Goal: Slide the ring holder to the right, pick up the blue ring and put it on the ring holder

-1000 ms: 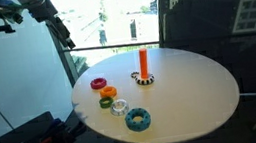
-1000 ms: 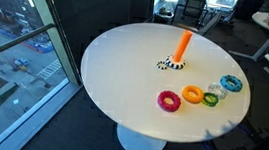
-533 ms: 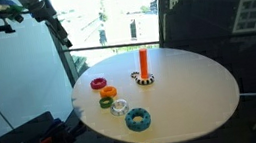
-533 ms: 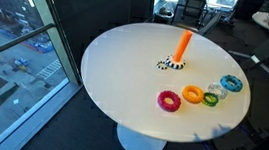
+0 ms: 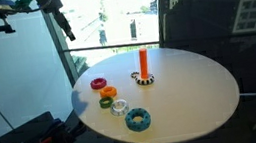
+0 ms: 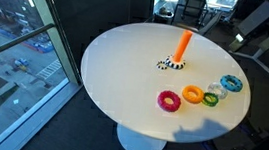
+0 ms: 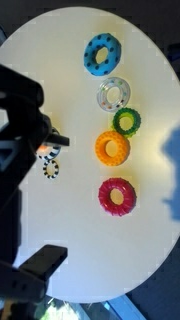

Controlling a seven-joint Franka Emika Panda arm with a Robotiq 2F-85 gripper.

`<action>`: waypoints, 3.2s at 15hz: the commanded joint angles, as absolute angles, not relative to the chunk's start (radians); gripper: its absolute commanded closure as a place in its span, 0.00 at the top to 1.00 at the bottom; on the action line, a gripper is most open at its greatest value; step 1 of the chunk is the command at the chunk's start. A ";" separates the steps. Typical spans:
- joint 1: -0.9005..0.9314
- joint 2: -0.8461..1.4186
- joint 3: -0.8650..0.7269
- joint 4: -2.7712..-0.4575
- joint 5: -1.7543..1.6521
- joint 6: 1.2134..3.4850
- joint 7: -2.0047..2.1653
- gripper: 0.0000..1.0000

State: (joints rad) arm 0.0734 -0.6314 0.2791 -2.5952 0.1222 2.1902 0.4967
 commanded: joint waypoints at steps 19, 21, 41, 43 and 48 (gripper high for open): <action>-0.024 -0.374 0.098 -2.479 0.076 2.131 0.377 1.00; -0.037 -0.353 0.095 -2.486 0.033 2.174 0.381 1.00; -0.061 -0.198 0.106 -2.438 -0.058 2.385 0.536 1.00; -0.061 -0.161 0.111 -2.415 -0.082 2.402 0.571 1.00; -0.054 -0.058 0.106 -2.331 -0.194 2.442 0.706 1.00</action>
State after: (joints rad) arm -0.0514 -0.1290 0.1046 -2.4054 -0.1275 2.4338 0.6218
